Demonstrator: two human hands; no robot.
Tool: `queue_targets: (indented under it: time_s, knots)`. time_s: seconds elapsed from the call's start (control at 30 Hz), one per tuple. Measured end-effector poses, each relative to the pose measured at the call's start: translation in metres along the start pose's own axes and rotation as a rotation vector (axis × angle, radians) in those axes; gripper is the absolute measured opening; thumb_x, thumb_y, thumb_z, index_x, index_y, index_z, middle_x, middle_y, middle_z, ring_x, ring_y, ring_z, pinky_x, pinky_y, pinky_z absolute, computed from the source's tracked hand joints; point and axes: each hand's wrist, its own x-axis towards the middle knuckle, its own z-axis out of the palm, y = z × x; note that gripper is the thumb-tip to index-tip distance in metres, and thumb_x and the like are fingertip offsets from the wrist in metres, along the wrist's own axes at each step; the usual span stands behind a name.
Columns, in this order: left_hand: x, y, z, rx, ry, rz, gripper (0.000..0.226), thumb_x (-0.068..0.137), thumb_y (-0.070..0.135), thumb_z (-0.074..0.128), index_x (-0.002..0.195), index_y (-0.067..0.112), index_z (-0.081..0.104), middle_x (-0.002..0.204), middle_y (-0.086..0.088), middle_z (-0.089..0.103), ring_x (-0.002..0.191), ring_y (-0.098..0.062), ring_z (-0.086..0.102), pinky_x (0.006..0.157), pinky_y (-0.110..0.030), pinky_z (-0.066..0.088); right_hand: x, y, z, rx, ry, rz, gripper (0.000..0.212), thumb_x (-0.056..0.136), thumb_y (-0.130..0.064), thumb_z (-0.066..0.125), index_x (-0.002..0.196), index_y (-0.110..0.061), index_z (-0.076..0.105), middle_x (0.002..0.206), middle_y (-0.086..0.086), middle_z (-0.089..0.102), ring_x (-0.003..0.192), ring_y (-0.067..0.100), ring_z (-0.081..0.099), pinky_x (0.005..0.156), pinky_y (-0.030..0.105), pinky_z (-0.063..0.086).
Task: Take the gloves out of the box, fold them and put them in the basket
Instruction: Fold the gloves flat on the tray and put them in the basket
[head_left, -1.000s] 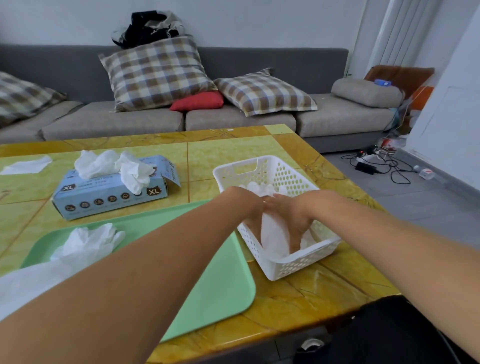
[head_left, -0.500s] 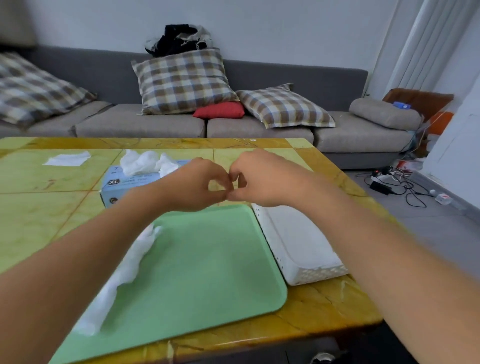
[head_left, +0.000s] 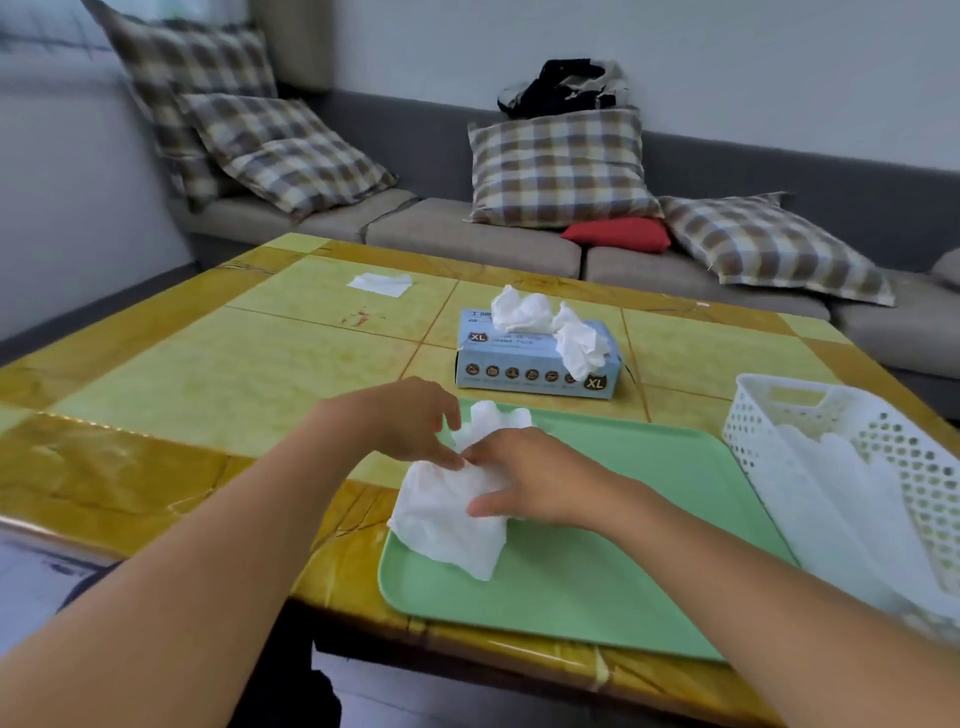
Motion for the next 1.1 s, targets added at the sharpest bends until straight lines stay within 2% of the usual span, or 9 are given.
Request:
queue_targets:
  time_s: [0.1,0.23,0.4,0.6,0.7,0.8,0.87,1.0,1.1]
  knots:
    - [0.003,0.005,0.009,0.029,-0.079,0.036,0.059,0.084,0.051,0.075,0.134,0.027,0.055,0.125,0.004,0.06,0.111,-0.017,0.054,0.097,-0.034,0.047,-0.002,0.012,0.004,-0.028,0.175,0.042,0.073,0.08,-0.034,0.082,0.145,-0.027,0.048,0.147,-0.01,0.044,0.132,0.014,0.042,0.103,0.038,0.045]
    - [0.009,0.017,0.018,-0.047,-0.055,0.096,0.05,0.091,0.037,0.071,0.136,0.025,0.053,0.129,0.0,0.06,0.109,-0.019,0.057,0.093,-0.033,0.049,-0.005,0.02,-0.002,-0.127,0.383,0.061,0.036,0.082,-0.025,0.079,0.112,-0.023,0.058,0.12,-0.007,0.049,0.117,0.016,0.047,0.082,0.036,0.05]
    - [0.014,0.034,0.027,-0.05,0.032,0.12,0.042,0.097,0.03,0.063,0.136,0.022,0.051,0.133,-0.004,0.058,0.113,-0.023,0.055,0.089,-0.032,0.044,-0.02,0.022,-0.002,0.012,0.083,0.04,0.035,0.077,-0.056,0.075,0.094,-0.026,0.071,0.091,-0.009,0.069,0.085,0.014,0.063,0.075,0.037,0.053]
    - [0.007,0.039,0.024,-0.209,-0.097,0.127,0.078,0.088,0.065,0.06,0.153,0.029,0.031,0.149,0.004,0.045,0.126,-0.017,0.05,0.102,-0.028,0.041,-0.036,0.044,-0.002,0.123,0.155,0.04,0.016,0.093,-0.029,0.069,0.092,-0.016,0.079,0.083,0.005,0.072,0.077,0.018,0.062,0.073,0.037,0.051]
    - [0.004,0.037,0.022,-0.229,-0.111,0.117,0.106,0.07,0.074,0.071,0.156,0.033,0.023,0.152,0.011,0.039,0.134,-0.013,0.042,0.109,-0.029,0.036,-0.042,0.053,-0.01,0.299,0.142,0.071,0.036,0.101,-0.025,0.057,0.071,-0.009,0.064,0.063,0.003,0.052,0.059,0.011,0.041,0.062,0.035,0.035]
    - [0.009,0.037,0.027,-0.122,-0.092,0.158,0.106,0.069,0.065,0.081,0.154,0.033,0.026,0.149,0.012,0.04,0.132,-0.013,0.042,0.111,-0.032,0.036,-0.049,0.07,-0.011,0.431,0.033,0.1,0.05,0.099,-0.052,0.05,0.098,-0.005,0.067,0.091,0.021,0.066,0.074,0.024,0.053,0.083,0.052,0.051]
    - [0.015,0.039,0.034,-0.091,0.006,0.195,0.087,0.078,0.056,0.078,0.15,0.031,0.035,0.142,0.008,0.051,0.123,-0.016,0.05,0.104,-0.033,0.042,-0.055,0.078,-0.011,0.476,-0.058,0.109,0.05,0.1,-0.054,0.047,0.113,-0.011,0.069,0.117,0.024,0.066,0.101,0.032,0.065,0.103,0.062,0.043]
    - [0.029,0.045,0.044,0.031,0.184,0.141,0.062,0.086,0.035,0.069,0.142,0.03,0.044,0.118,0.002,0.067,0.103,-0.023,0.06,0.086,-0.037,0.05,-0.074,0.077,-0.016,0.69,-0.098,0.121,0.034,0.11,-0.015,0.04,0.132,-0.007,0.064,0.134,0.005,0.067,0.129,0.02,0.059,0.113,0.034,0.044]
    - [0.034,0.046,0.047,0.04,0.224,0.115,0.063,0.083,0.03,0.066,0.141,0.024,0.041,0.114,-0.001,0.067,0.1,-0.024,0.062,0.075,-0.032,0.045,-0.089,0.072,-0.014,0.592,-0.149,0.097,0.029,0.107,-0.023,0.05,0.133,-0.023,0.064,0.13,-0.012,0.067,0.122,0.006,0.06,0.11,0.028,0.043]
